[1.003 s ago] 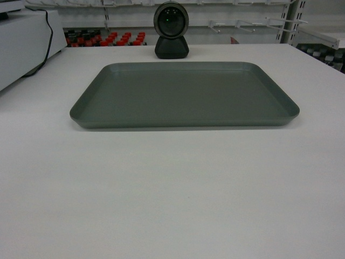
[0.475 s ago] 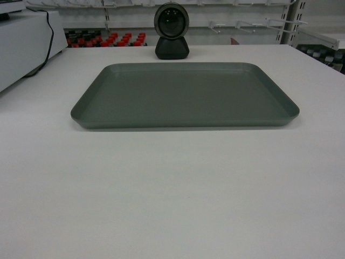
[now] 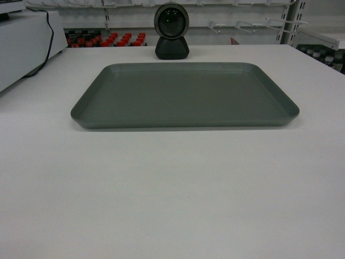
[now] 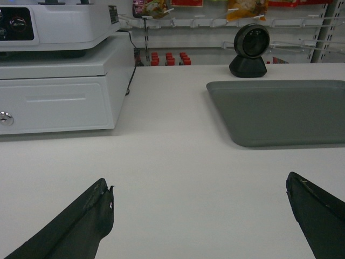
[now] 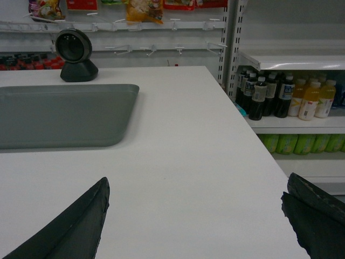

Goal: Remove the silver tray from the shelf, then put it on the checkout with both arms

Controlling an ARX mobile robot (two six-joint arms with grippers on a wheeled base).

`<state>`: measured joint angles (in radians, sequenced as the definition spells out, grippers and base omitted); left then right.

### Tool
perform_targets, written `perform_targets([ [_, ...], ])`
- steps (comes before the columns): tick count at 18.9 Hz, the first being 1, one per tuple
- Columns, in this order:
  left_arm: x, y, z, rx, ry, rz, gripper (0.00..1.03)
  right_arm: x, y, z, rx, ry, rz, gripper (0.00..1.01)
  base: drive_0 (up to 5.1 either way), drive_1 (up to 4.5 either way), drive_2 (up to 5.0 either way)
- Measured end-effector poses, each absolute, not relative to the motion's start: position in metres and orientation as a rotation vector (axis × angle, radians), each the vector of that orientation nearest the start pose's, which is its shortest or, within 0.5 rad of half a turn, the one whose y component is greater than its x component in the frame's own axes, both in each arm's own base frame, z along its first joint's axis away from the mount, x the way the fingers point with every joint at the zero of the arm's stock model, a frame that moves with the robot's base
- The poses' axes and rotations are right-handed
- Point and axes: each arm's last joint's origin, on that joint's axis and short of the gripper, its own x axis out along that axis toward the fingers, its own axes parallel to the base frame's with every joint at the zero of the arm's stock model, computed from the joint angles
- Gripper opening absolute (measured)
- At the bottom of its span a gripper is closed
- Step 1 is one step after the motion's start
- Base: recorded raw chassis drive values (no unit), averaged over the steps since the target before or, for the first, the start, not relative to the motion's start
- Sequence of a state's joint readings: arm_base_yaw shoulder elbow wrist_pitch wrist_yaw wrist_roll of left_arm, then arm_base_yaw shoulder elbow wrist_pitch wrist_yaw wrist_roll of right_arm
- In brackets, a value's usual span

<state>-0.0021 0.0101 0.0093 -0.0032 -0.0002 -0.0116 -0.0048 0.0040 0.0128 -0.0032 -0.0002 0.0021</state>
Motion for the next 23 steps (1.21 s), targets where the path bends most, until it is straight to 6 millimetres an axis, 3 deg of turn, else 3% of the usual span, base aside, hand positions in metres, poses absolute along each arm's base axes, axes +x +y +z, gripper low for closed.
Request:
perform_targets([
  [7,0.0978,-0.0002,0.1656,-0.012,0.004,-0.002,0.98,0.0972,-0.0005,0.1672,0.002,-0.006,-0.005,0.98,0.0,0.0,0.0],
  [17,0.0978,-0.0002,0.1653,-0.011,0.007,-0.001,0.98,0.0972,-0.0005,0.1672,0.002,-0.005,-0.005,0.98,0.1,-4.11,4.2],
  [23,0.0978,-0.0002,0.1656,-0.011,0.004,-0.002,0.98,0.0972,-0.0005,0.1673,0.002,-0.006,-0.005,0.98,0.0,-0.37,0.4],
])
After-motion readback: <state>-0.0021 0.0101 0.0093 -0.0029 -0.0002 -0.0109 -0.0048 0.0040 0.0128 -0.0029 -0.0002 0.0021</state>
